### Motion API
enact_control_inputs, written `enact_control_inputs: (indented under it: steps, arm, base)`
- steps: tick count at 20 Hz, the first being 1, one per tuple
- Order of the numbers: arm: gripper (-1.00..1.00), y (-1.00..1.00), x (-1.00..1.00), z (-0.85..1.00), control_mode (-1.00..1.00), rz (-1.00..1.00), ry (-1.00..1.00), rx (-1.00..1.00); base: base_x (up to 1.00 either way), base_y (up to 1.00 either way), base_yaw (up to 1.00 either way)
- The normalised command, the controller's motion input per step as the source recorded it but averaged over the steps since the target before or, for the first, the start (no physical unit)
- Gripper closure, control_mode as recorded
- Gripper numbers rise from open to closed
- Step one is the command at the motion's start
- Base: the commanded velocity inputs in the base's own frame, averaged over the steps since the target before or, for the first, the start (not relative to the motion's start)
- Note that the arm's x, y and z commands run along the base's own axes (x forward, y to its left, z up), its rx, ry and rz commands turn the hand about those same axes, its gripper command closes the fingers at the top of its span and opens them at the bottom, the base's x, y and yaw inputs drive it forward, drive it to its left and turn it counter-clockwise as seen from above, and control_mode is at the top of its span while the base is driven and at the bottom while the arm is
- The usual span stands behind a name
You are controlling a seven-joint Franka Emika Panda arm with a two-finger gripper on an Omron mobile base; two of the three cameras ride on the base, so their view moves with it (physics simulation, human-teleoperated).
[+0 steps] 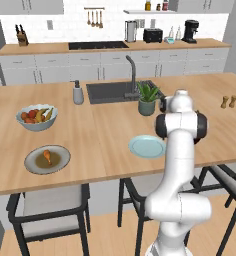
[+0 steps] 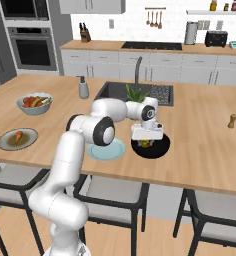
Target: Pick the chicken drumstick and lemon from their plates and place them in the bowl. Then put the bowl in the fridge.
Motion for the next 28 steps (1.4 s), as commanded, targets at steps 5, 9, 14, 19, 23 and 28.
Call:
enact_control_inputs:
  steps: [5, 9, 14, 19, 23, 28]
  arm:
    - [-1.0, 0.13, -0.06, 0.14, -1.0, 0.0, -0.13, -0.01]
    - [-1.0, 0.23, -0.51, 0.6, -1.0, 0.0, -0.22, -0.02]
    - [-1.0, 0.53, -0.72, 0.49, -1.0, -0.05, -0.2, 0.0]
    - [-1.0, 0.76, -0.71, 0.5, -1.0, -0.08, -0.09, 0.01]
    - [-1.0, 0.98, -0.66, 0.25, -1.0, -0.05, -0.06, 0.01]
    - [-1.0, 1.0, -0.4, 0.33, -1.0, -0.11, -0.05, 0.0]
  base:
    - [0.0, 0.0, 0.0]
    - [0.0, 0.0, 0.0]
    - [0.0, 0.0, 0.0]
    - [0.0, 0.0, 0.0]
    - [0.0, 0.0, 0.0]
    - [0.0, 0.0, 0.0]
